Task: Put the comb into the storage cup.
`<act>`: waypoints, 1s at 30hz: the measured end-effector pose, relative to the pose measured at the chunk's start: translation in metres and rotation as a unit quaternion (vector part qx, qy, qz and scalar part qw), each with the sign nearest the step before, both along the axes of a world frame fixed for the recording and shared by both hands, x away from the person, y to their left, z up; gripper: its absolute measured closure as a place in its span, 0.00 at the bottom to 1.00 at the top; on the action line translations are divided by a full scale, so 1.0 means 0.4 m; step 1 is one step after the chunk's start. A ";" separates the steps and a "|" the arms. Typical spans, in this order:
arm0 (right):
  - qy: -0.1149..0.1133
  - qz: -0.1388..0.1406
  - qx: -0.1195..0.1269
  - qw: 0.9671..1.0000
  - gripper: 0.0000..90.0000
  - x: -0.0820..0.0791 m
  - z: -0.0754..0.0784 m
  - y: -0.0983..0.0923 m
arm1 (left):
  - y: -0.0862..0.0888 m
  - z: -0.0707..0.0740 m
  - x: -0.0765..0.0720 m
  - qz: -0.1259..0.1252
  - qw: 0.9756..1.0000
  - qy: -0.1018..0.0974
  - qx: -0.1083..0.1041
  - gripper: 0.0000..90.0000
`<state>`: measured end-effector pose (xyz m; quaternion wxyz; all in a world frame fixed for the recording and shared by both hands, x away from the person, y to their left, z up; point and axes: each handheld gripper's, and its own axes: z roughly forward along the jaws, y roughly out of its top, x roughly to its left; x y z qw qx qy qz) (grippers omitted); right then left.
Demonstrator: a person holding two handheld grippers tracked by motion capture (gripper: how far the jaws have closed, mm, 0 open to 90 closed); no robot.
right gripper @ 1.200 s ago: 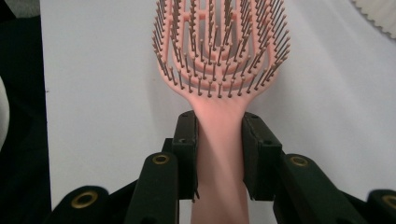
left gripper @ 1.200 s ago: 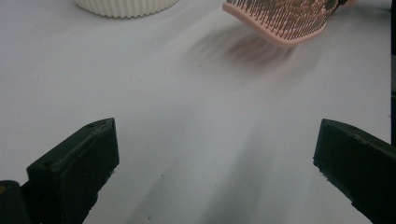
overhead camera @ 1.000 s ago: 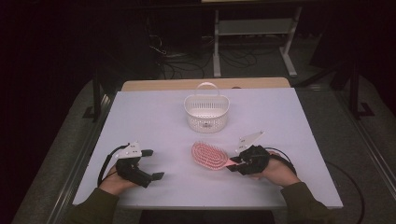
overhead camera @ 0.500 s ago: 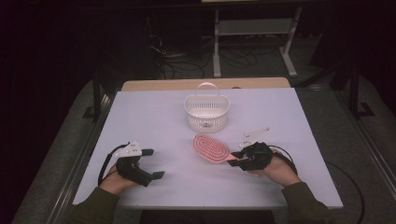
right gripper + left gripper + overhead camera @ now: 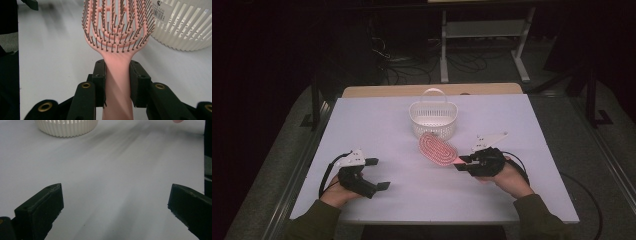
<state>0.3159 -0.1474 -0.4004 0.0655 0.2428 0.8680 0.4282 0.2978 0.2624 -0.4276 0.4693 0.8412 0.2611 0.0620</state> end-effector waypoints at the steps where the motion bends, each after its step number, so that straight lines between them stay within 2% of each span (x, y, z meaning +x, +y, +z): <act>1: 0.000 0.000 0.000 1.000 0.76 0.000 0.001 0.001 | -0.001 0.001 0.002 0.000 1.000 0.000 0.000 0.00; 13: -0.015 -0.016 0.008 1.000 0.76 0.021 0.022 0.005 | -0.021 0.016 0.014 -0.001 1.000 0.004 -0.006 0.00; 30: -0.031 -0.025 0.021 0.999 0.76 0.046 0.055 0.007 | -0.069 0.072 0.050 -0.017 1.000 -0.003 -0.023 0.00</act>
